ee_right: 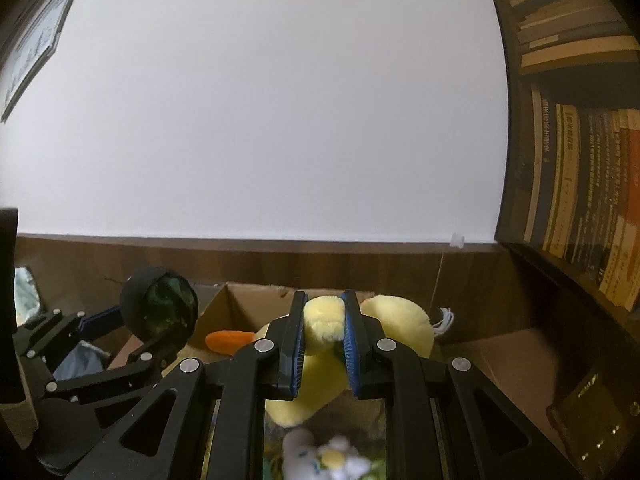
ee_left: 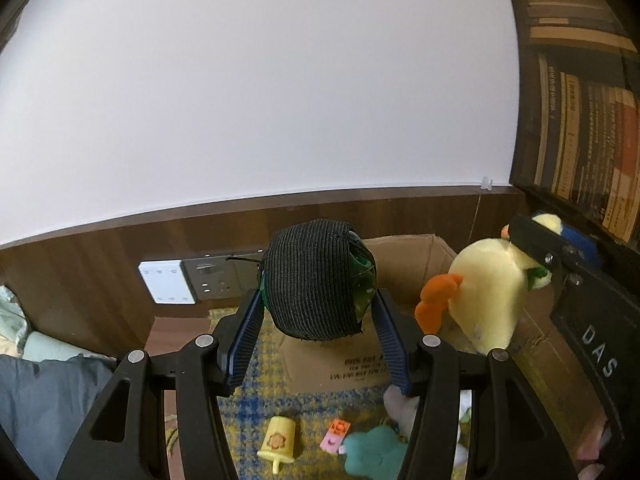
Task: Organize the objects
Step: 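Lift the black knit ball with the left tool while the right tool carries the duck over the box, then open both tools to drop the ball and duck into the cardboard box, then withdraw both tools from the box back toward the remaining toys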
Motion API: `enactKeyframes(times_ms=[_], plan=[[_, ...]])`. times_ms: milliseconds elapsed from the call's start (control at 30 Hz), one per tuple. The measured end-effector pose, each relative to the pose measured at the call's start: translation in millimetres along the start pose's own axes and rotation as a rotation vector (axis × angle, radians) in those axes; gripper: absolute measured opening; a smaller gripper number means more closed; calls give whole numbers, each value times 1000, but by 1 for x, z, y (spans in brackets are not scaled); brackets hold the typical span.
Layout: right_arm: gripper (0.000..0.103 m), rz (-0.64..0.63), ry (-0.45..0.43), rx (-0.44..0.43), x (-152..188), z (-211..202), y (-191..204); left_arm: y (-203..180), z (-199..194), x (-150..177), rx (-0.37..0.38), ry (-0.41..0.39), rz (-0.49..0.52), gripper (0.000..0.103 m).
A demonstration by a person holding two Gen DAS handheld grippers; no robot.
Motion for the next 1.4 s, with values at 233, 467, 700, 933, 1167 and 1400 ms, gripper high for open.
enactKeyframes(times_ms=[233, 467, 700, 933, 1167, 1400], plan=[[18, 4, 24, 11, -6, 27, -3, -2, 33, -11, 30, 12, 5, 55], [18, 20, 73, 9, -3, 57, -8, -6, 61, -13, 51, 54, 3, 55], [25, 32, 121, -2, 4, 78, -15, -7, 76, -6, 61, 80, 2, 58], [93, 41, 63, 75, 1, 68, -28, -1, 68, -9, -11, 39, 15, 89], [93, 43, 81, 87, 0, 65, -32, 5, 58, -8, -64, 38, 12, 92], [93, 51, 98, 85, 6, 53, -31, 15, 41, -4, -103, 28, -4, 94]])
Point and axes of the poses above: each gripper's, at about its wrist camera, not at the fingertips, and z roughly the way its jaws point, y to its left, x to its underside, the point moved 2 cm from there along z, roughly the way its jaws point, and after that the axes turned 12 degrees about -y, right-handed, at the moved point
